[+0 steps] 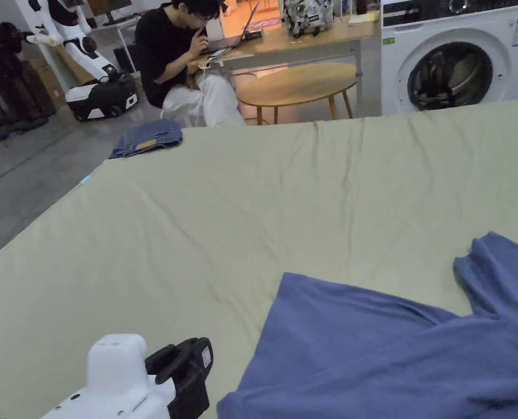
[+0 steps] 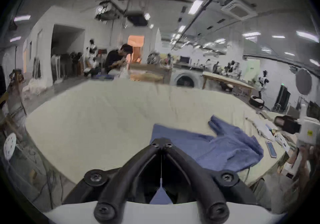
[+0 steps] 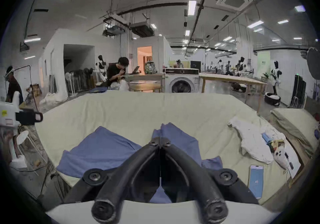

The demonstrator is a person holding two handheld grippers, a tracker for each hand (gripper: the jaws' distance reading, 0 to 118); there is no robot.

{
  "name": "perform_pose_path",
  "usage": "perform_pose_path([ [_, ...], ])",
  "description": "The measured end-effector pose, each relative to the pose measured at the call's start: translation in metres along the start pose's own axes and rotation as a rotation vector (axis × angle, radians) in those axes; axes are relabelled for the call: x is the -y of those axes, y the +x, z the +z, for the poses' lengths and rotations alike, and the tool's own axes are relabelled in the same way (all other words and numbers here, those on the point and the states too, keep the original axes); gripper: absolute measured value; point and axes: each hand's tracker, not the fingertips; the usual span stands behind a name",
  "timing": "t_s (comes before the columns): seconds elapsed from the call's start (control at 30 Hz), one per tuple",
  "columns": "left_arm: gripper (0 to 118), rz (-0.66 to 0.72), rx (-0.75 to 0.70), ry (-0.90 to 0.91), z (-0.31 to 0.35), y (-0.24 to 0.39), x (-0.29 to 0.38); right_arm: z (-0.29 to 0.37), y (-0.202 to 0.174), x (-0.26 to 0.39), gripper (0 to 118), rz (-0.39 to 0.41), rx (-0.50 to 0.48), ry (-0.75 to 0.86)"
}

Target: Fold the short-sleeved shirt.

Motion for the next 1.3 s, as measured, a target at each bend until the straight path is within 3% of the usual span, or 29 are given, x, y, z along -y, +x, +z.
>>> perform_pose_path([
  [0.03,19,0.018,0.036,-0.021,-0.008,-0.011,0.006,0.0,0.001,0.002,0,-0.006,-0.002,-0.007],
  [0.07,44,0.055,0.052,-0.064,-0.02,-0.022,0.017,-0.001,0.003,0.005,0,-0.017,-0.004,-0.016],
  [0.1,54,0.086,0.027,-0.092,-0.032,-0.028,0.026,-0.002,0.005,0.007,0,-0.027,-0.009,-0.026],
  [0.17,54,0.118,0.017,-0.132,-0.053,-0.038,0.044,-0.005,0.007,0.012,0,-0.03,-0.007,-0.057],
  [0.4,51,0.147,-0.015,-0.29,-0.118,-0.043,0.08,-0.01,0.017,0.023,0,-0.025,0.012,-0.122],
  [0.47,39,0.085,-0.05,-0.251,-0.113,-0.034,0.079,-0.009,0.019,0.025,0,-0.027,0.02,-0.13],
  [0.57,9,0.043,-0.048,-0.302,-0.116,-0.021,0.076,-0.011,0.022,0.027,0,-0.037,0.035,-0.138],
  [0.7,2,-0.003,-0.07,-0.321,-0.126,-0.015,0.084,-0.021,0.029,0.024,0,-0.048,0.03,-0.15],
  [0.8,1,0.006,-0.089,-0.322,-0.124,-0.005,0.084,-0.044,0.038,0.008,0,0.039,0.031,-0.171],
  [0.83,1,0.004,-0.091,-0.321,-0.122,-0.004,0.084,-0.058,0.044,0.002,11,0.072,0.036,-0.207],
  [0.87,1,0.01,-0.094,-0.317,-0.121,-0.003,0.084,-0.078,0.052,-0.003,47,0.105,0.037,-0.235],
  [0.9,1,0.011,-0.098,-0.316,-0.121,-0.001,0.084,-0.101,0.061,-0.004,76,0.135,0.015,-0.292],
  [0.93,1,0.008,-0.101,-0.316,-0.122,-0.006,0.082,-0.119,0.069,-0.005,90,0.168,-0.007,-0.308],
  [1.0,1,0.007,-0.104,-0.317,-0.122,-0.006,0.082,-0.163,0.084,-0.002,89,0.211,0.005,-0.401],
  [1.03,1,0.012,-0.103,-0.318,-0.122,-0.006,0.082,-0.187,0.093,-0.001,89,0.194,0.005,-0.451],
  [1.13,1,0.032,-0.102,-0.318,-0.122,-0.008,0.081,-0.256,0.125,0.007,89,0.025,0.002,-0.55],
  [1.2,1,0.046,-0.1,-0.322,-0.121,-0.007,0.079,-0.296,0.144,0.012,80,-0.103,0.049,-0.603],
  [1.27,1,0.053,-0.101,-0.325,-0.121,-0.005,0.078,-0.321,0.157,0.019,64,-0.155,0.087,-0.641],
  [1.3,1,0.051,-0.102,-0.324,-0.12,-0.004,0.079,-0.329,0.157,0.023,59,-0.144,0.103,-0.65],
])
